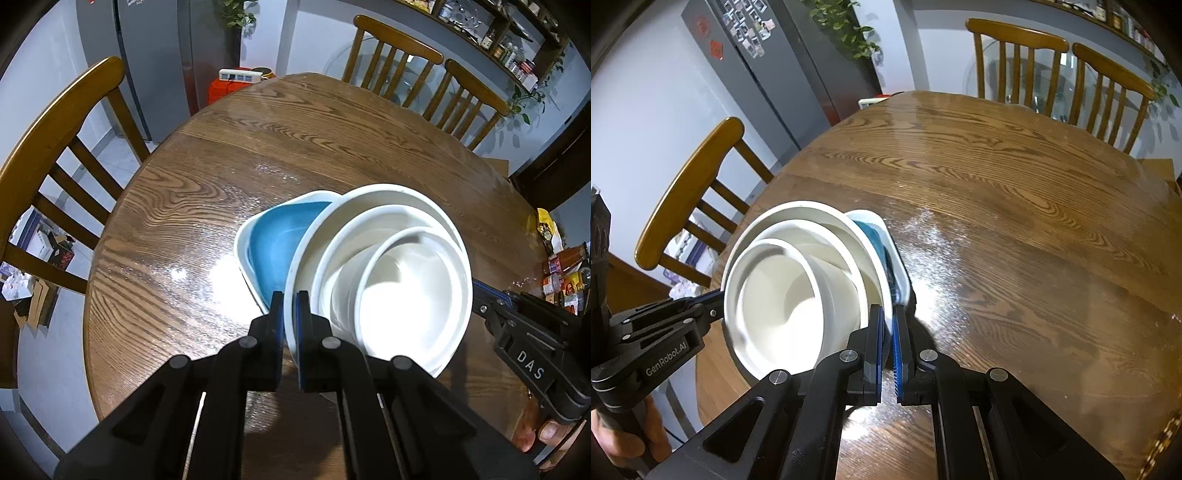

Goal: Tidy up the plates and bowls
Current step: 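Lower the nested bowls onto the blue square plate with both grippers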

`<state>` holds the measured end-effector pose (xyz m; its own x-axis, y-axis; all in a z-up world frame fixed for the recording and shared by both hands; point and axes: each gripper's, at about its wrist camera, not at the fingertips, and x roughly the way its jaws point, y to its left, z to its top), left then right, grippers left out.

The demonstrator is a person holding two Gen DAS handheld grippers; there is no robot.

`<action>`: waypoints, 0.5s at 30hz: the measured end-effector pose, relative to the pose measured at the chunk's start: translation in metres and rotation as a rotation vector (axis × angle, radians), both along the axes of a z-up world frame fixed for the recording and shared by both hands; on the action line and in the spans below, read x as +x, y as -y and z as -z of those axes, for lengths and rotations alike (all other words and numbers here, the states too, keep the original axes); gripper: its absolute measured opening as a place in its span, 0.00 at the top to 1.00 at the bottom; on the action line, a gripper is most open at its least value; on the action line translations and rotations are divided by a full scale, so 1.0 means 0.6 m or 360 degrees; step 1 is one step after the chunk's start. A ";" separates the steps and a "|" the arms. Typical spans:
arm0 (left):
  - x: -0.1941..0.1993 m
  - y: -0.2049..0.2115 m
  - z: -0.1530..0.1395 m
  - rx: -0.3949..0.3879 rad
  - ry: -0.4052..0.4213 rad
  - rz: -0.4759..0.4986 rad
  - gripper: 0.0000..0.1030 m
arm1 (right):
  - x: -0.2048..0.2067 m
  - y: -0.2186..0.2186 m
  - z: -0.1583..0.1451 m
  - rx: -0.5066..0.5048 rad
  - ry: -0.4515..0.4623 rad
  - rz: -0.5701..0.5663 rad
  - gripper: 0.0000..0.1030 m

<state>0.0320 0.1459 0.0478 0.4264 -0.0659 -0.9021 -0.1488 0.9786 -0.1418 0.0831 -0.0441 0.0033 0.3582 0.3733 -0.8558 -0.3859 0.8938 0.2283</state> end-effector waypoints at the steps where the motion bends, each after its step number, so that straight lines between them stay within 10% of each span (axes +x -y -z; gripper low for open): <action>1: 0.002 -0.004 0.001 0.0002 -0.0002 -0.0006 1.00 | 0.001 -0.004 0.001 -0.0003 -0.0002 -0.0006 0.94; 15: 0.030 -0.044 0.022 -0.0015 -0.0051 -0.0047 0.99 | 0.030 -0.041 0.018 -0.0040 -0.0031 -0.0039 0.94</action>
<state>0.0502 0.1724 0.0346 0.3991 -0.0626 -0.9148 -0.1820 0.9724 -0.1459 0.1009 -0.0196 -0.0077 0.3325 0.3601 -0.8716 -0.4037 0.8896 0.2136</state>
